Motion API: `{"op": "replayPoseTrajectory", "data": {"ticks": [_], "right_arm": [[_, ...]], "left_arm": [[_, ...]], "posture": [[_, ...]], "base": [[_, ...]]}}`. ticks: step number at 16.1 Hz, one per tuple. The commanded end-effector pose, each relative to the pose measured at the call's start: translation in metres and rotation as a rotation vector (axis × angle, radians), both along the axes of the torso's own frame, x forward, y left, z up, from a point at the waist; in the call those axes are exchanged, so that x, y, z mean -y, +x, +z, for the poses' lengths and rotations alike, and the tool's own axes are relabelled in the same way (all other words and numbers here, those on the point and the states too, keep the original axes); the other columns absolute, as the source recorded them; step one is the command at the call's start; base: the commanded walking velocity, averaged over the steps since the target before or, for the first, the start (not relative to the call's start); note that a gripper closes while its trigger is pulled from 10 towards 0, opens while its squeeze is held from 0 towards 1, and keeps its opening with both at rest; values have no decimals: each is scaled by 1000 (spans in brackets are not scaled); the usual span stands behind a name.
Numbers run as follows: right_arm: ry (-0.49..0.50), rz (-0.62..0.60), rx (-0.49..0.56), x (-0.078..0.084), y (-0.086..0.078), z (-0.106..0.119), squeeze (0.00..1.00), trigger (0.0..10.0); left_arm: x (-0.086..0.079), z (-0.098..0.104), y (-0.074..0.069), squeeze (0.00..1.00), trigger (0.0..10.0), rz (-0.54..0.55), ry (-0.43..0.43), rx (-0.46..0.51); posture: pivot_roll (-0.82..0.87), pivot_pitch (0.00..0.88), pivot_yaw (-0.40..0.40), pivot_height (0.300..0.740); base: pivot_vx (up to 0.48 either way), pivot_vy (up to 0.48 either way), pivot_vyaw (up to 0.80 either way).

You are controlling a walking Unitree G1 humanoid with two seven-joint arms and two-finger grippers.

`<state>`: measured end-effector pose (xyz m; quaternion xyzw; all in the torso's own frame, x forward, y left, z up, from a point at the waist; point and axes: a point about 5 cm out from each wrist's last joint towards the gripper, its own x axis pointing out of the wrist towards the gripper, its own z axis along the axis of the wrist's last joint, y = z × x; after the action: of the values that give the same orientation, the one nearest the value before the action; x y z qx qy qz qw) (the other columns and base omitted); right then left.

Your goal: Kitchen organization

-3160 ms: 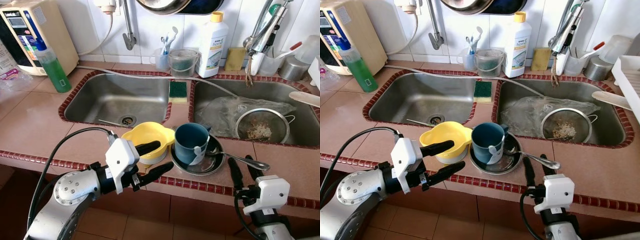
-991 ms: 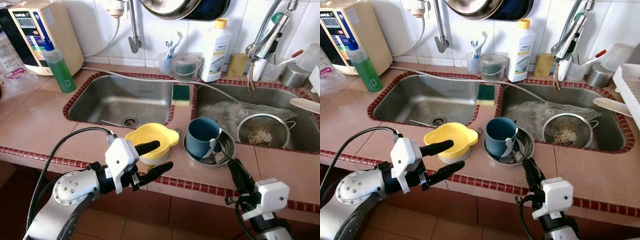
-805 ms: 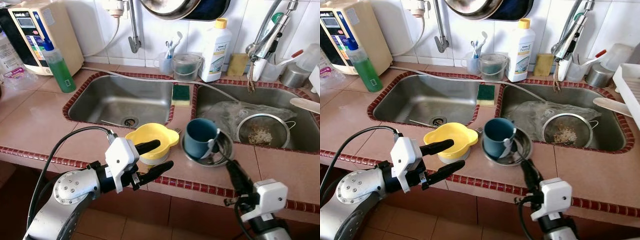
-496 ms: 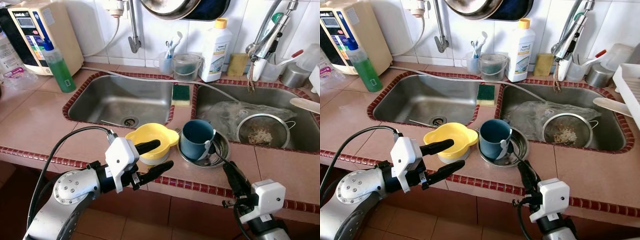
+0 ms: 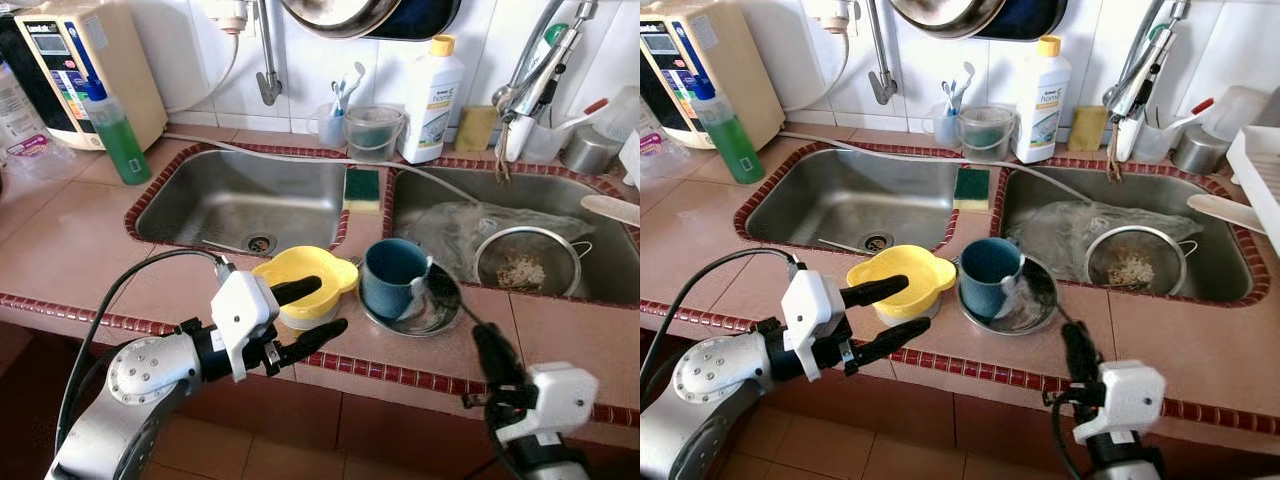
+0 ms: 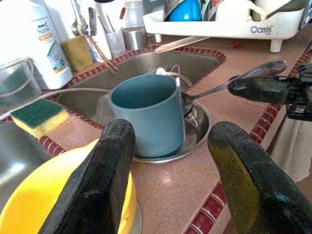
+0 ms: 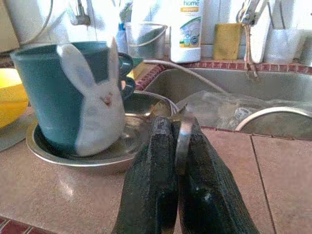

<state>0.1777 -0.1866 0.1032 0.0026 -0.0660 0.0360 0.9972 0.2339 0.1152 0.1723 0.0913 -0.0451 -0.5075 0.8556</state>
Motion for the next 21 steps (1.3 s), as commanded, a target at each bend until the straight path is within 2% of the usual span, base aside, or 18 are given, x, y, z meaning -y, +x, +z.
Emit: {"op": "replayPoseTrajectory", "data": {"ticks": [1, 8, 17, 21], "right_arm": [[-13, -21, 56, 2, 0, 10, 0, 10000], [-40, -22, 192, -1, 15, 43, 0, 10000], [-108, -14, 262, 4, 24, 65, 0, 10000], [-140, -4, 325, 8, 42, 81, 0, 10000]], "left_arm": [[-2, 1, 3, 0, 10000, -2, 4, 6], [-1, 4, 6, 0, 10000, -23, 2, 14], [-1, 8, 12, 0, 10000, -3, -35, 31], [-3, 16, 22, 0, 10000, 40, -97, 40]], "posture": [[-234, 76, 73, 740], [-242, 69, 82, 740], [-247, 50, 55, 740], [-243, 32, 44, 740]], "base": [[0, 0, 0], [0, 0, 0], [0, 0, 0], [0, 0, 0]]}}
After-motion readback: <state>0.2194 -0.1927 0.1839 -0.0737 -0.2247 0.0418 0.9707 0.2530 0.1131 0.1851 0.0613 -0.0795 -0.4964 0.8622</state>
